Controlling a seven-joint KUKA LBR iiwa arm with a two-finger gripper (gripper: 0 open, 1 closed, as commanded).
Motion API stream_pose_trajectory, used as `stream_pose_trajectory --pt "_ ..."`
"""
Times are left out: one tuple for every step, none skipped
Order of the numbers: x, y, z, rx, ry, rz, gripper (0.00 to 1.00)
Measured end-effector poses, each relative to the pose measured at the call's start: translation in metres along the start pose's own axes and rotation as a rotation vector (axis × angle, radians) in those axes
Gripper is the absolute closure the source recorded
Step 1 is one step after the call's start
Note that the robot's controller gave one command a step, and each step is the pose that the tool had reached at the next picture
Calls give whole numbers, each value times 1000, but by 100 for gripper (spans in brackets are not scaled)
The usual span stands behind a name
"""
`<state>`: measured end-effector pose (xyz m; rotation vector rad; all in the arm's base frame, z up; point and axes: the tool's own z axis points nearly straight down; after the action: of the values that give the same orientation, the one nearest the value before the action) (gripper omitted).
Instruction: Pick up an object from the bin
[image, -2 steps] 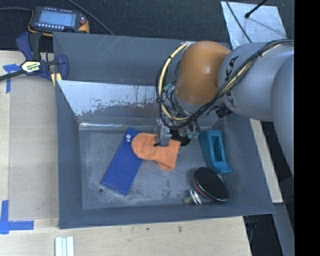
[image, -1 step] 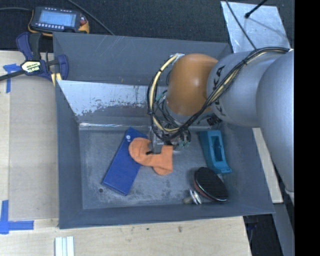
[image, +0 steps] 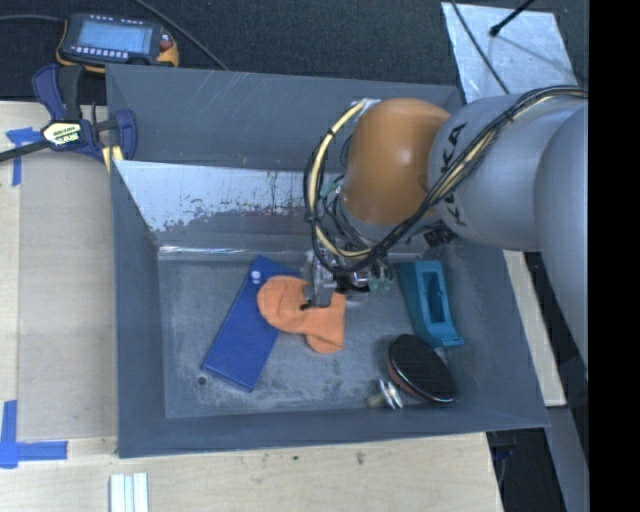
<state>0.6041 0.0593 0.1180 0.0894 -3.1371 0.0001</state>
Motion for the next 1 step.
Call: stream_pose_trajectory --pt "0 -29 -13 1 -21 -16 100"
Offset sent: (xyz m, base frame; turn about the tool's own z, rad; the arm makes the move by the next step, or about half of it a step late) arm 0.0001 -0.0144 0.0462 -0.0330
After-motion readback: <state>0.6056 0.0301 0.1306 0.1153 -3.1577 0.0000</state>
